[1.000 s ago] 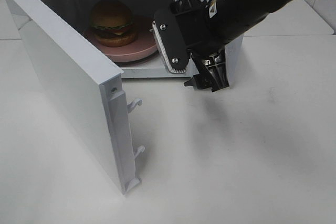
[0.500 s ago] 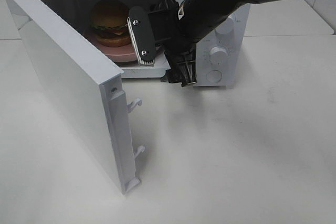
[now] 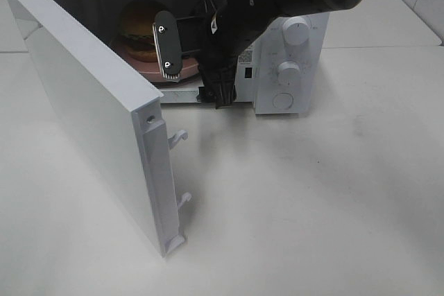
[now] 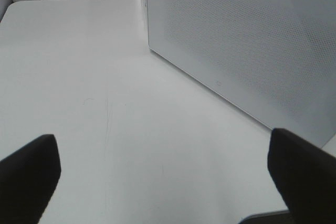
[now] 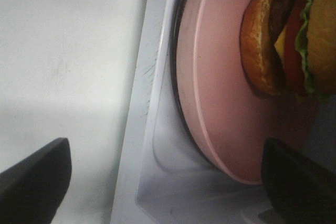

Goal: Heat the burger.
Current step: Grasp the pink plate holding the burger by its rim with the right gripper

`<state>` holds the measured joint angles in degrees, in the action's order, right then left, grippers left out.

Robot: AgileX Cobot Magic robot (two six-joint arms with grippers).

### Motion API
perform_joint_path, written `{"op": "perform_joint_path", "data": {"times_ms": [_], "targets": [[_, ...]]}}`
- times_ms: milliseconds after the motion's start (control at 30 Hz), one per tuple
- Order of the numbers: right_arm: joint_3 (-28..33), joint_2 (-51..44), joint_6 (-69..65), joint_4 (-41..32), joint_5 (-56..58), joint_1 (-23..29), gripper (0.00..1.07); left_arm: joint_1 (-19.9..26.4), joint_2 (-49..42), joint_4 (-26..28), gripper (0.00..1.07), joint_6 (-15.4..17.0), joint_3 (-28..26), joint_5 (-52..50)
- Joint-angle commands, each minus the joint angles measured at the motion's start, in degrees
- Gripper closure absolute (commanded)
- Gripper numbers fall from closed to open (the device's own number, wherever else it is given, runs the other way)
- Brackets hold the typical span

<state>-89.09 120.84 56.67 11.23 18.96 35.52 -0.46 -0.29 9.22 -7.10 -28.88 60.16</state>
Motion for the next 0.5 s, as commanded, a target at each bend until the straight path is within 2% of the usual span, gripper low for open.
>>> {"op": "perform_joint_path", "data": {"times_ms": [33,500], "targets": [[-1.89,1.49,-1.49,0.69,0.74,0.17,0.15,0.17,-1.15,0.29,0.06,0.0,0.17,-0.63],[-13.41,10.31,-1.83,0.63,3.9,0.17,0.18,0.17,-1.15,0.29,0.06,0.0,0.17,-0.63]]}}
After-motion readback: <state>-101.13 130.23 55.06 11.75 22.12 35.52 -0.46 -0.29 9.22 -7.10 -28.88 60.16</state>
